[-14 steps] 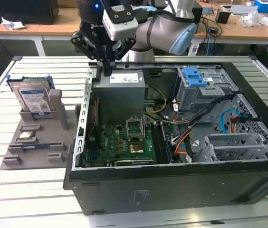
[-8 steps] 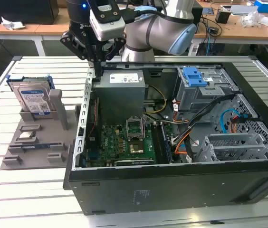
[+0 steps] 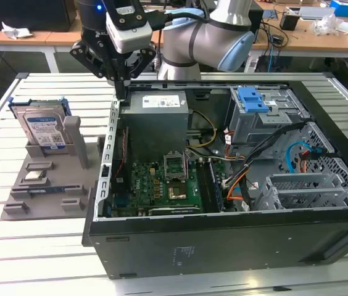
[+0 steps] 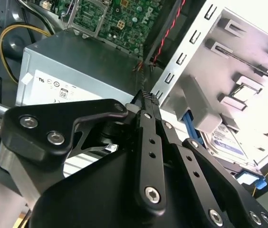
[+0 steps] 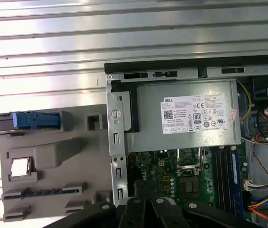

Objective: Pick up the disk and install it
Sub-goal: 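Reach for the disk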

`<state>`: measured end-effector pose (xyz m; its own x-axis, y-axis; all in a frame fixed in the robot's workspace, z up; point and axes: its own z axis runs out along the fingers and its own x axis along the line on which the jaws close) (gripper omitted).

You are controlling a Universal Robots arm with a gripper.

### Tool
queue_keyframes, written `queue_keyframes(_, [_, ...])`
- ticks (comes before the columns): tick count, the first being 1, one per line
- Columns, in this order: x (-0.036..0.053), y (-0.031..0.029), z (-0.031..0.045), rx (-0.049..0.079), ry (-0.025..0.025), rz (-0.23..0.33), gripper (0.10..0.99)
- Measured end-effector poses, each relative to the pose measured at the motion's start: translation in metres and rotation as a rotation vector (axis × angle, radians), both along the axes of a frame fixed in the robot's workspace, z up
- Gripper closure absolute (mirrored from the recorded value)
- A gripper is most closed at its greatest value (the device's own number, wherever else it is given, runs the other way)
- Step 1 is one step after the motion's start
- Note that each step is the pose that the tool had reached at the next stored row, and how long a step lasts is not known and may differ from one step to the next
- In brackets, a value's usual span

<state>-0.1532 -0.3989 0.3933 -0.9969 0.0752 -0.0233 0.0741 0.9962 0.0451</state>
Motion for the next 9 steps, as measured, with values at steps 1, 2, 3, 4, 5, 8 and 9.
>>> queue_keyframes(1, [-0.0032,0.0000,0.0000,0.000,0.0000,0.000,0.980])
queue_keyframes(2, [-0.0065,0.0000,0.0000,0.000,0.0000,0.000,0.980])
queue_keyframes(3, [-0.0082,0.0000,0.0000,0.000,-0.0001,0.000,0.980])
queue_keyframes(4, [-0.0090,0.0000,-0.0001,0.000,-0.0001,0.000,0.980])
queue_keyframes(5, [-0.0097,0.0000,0.0000,0.000,0.0000,0.000,0.980])
queue_keyframes(8, [-0.0127,0.0000,0.0000,0.000,0.0000,0.000,0.980])
queue_keyframes(9, [-0.0137,0.0000,0.0000,0.000,0.0000,0.000,0.980])
